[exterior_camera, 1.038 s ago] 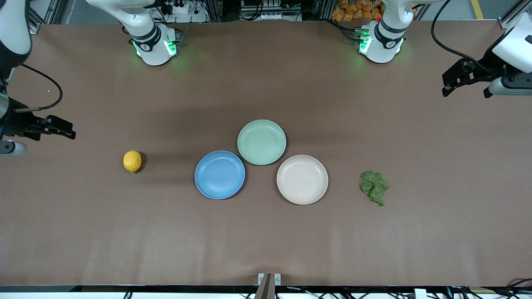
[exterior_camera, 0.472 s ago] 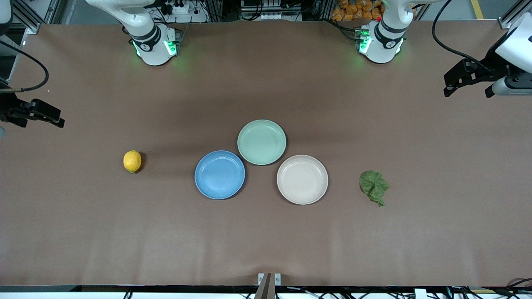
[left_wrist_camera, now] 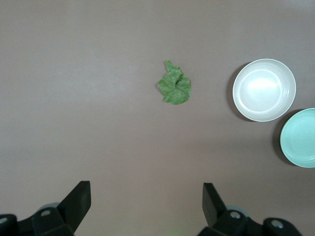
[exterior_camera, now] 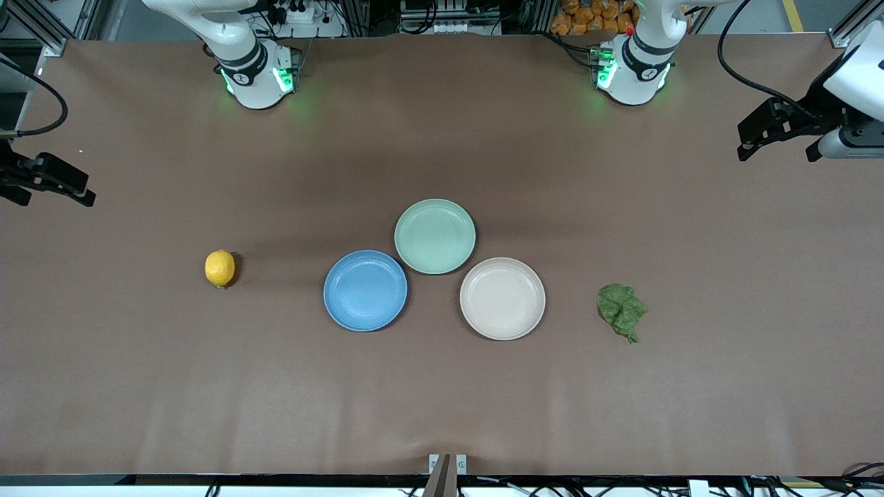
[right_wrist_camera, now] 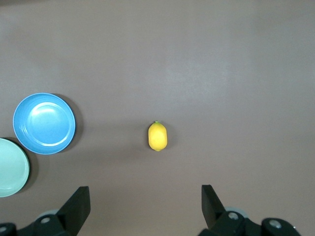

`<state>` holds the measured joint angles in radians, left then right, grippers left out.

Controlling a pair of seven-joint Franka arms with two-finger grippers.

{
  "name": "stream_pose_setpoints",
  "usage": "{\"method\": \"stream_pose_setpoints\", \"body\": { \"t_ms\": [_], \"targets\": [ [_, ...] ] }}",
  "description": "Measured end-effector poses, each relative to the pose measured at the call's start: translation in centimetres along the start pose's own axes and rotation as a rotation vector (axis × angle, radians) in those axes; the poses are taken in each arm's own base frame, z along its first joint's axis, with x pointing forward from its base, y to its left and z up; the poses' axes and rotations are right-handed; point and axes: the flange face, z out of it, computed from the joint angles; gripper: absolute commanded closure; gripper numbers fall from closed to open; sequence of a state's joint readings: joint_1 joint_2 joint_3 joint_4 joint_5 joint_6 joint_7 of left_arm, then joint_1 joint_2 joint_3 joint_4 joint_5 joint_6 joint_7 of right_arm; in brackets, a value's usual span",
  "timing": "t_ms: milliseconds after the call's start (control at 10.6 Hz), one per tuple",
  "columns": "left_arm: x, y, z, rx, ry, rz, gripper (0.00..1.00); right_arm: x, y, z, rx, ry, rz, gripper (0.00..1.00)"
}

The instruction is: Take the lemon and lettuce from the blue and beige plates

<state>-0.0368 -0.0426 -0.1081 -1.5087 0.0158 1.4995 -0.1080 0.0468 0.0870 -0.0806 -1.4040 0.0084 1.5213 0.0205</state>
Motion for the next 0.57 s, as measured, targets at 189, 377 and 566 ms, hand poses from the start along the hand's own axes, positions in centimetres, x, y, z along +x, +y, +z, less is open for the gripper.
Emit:
{"method": "stream_pose_setpoints", "body": {
  "t_ms": [189, 377, 566],
  "targets": [
    [-0.01, 0.0, 0.01, 0.0, -0.001, -0.001, 0.0, -0.05, -0.01, -0.04, 0.0, 0.0, 0.027, 0.0],
    [-0.01, 0.0, 0.01, 0.0, -0.001, -0.001, 0.0, -0.02, -0.02, 0.06, 0.0, 0.0, 0.033, 0.0],
    [-0.02, 0.0, 0.02, 0.0, -0.002, -0.001, 0.0, 0.14, -0.03, -0.2, 0.001, 0.022, 0.034, 0.0]
  ]
}}
